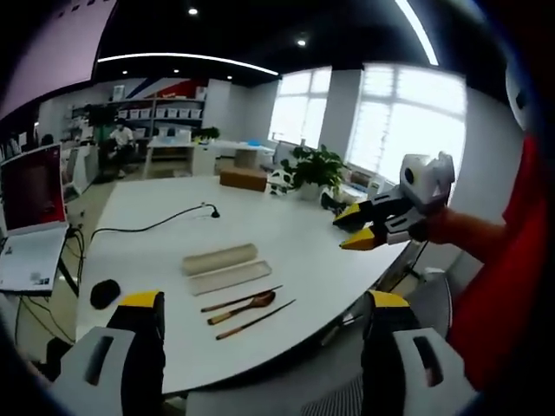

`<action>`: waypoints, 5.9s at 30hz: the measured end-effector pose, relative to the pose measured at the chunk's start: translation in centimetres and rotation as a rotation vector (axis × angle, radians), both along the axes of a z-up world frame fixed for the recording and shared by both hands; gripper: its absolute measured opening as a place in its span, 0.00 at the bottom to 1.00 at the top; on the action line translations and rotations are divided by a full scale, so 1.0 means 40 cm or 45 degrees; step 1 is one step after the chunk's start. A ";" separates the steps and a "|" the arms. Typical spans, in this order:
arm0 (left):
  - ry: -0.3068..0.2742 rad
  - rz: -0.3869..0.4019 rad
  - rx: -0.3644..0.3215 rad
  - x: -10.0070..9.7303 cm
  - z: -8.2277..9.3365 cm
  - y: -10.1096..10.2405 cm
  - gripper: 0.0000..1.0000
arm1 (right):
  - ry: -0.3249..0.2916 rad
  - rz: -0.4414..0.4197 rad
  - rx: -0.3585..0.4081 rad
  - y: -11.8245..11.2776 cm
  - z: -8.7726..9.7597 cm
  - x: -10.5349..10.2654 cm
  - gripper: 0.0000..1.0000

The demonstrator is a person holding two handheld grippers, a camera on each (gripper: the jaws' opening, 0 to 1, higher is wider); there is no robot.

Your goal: Arrange the utensils inside the cutlery case until each visible utensil rests in its matching compartment.

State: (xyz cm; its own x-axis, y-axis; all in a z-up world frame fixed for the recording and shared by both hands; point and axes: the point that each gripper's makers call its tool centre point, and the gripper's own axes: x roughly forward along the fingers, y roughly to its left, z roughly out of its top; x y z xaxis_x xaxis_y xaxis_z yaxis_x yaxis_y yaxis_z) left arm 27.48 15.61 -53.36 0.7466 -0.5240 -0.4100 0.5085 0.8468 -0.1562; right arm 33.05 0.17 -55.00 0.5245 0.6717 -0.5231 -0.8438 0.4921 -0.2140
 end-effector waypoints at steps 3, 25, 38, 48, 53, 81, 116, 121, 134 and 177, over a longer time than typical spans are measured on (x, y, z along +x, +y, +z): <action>0.004 -0.003 -0.007 -0.005 -0.004 0.002 0.97 | -0.002 -0.008 -0.012 -0.002 -0.008 0.012 0.25; 0.034 0.045 0.018 -0.023 -0.033 0.029 0.94 | 0.010 0.014 -0.098 0.026 -0.045 0.056 0.25; 0.043 0.081 -0.001 -0.010 -0.042 0.046 0.93 | 0.047 0.053 -0.112 0.046 -0.066 0.069 0.24; 0.044 0.090 -0.015 0.004 -0.049 0.050 0.91 | 0.071 0.051 -0.143 0.056 -0.090 0.088 0.29; 0.044 0.086 -0.018 0.023 -0.052 0.050 0.91 | 0.056 0.057 -0.238 0.058 -0.122 0.105 0.28; 0.019 0.036 -0.041 0.010 -0.032 0.039 0.91 | 0.167 0.024 -0.200 0.065 -0.165 0.051 0.30; 0.034 -0.134 0.010 -0.016 -0.089 0.046 0.91 | 0.216 0.033 -0.279 0.142 -0.232 0.077 0.27; 0.058 -0.201 -0.034 -0.022 -0.102 0.018 0.91 | 0.204 -0.006 -0.389 0.104 -0.274 0.062 0.22; 0.066 -0.139 -0.017 -0.032 -0.128 0.064 0.86 | 0.262 0.042 -0.464 0.121 -0.363 0.038 0.22; -0.008 0.062 -0.075 -0.032 -0.072 0.063 0.85 | 0.322 0.435 -0.652 0.154 -0.565 0.116 0.15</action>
